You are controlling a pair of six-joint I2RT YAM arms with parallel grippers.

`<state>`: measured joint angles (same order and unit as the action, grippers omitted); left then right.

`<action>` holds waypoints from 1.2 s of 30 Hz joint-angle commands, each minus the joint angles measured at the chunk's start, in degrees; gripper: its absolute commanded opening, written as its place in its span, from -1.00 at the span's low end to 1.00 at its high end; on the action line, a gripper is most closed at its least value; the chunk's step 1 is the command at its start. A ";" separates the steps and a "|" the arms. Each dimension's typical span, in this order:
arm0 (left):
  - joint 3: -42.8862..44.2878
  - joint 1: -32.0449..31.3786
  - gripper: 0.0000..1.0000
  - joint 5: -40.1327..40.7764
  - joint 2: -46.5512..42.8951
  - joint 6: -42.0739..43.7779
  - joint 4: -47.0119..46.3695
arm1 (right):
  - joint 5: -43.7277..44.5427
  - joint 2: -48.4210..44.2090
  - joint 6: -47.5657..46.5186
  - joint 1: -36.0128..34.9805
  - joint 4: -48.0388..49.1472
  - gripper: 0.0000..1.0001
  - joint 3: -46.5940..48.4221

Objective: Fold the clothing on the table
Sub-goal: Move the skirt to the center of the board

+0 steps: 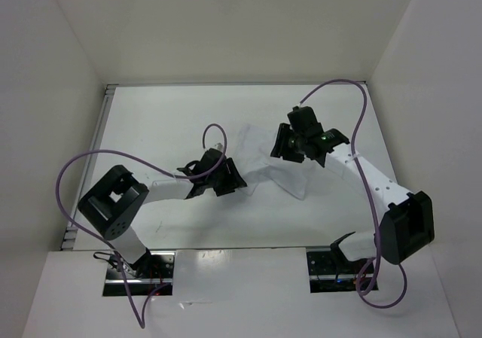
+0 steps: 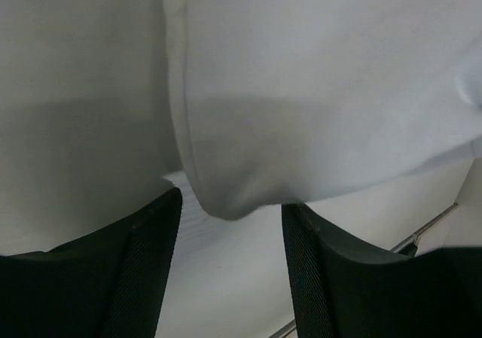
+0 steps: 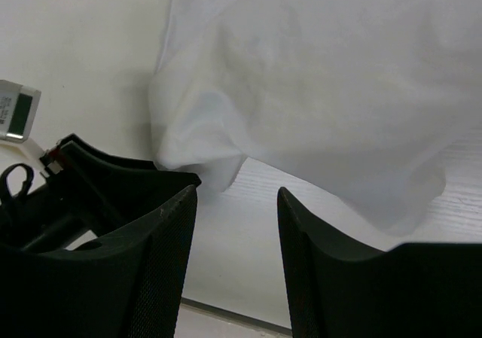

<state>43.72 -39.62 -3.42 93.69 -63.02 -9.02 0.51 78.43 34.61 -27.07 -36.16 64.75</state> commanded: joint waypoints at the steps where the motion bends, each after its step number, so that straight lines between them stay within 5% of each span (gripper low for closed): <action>1: 2.50 -0.64 0.20 2.18 2.98 -2.19 -3.64 | 1.77 -3.11 -0.86 0.35 -1.10 0.06 -0.42; 8: 3.12 -1.17 -0.24 5.18 4.13 -3.86 -4.17 | 2.83 -4.95 -1.39 0.88 -2.25 0.06 -0.94; 12: 5.83 -1.17 -0.97 4.05 3.35 -3.86 -2.78 | 2.83 -6.09 -0.86 0.88 -2.25 0.06 -2.26; 18: 18.56 -1.17 -1.00 -1.84 -5.27 6.93 6.78 | 3.78 -8.82 0.99 0.88 -2.25 0.11 -5.69; 22: 31.67 -0.64 -1.00 -12.93 -5.27 13.54 12.44 | 6.69 -10.67 1.51 2.01 -2.86 0.16 -6.22; 26: 25.91 3.04 -1.00 -12.24 -10.71 9.42 10.16 | 7.40 -11.20 2.03 2.55 -3.56 0.16 -6.22; 36: 7.17 13.51 -1.00 -13.73 -7.82 6.69 10.69 | -1.20 -6.21 0.99 2.55 -1.20 0.16 -7.89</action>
<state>52.64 -26.39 -15.49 86.04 -55.77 1.04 3.07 69.71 36.10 -24.84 -38.65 57.30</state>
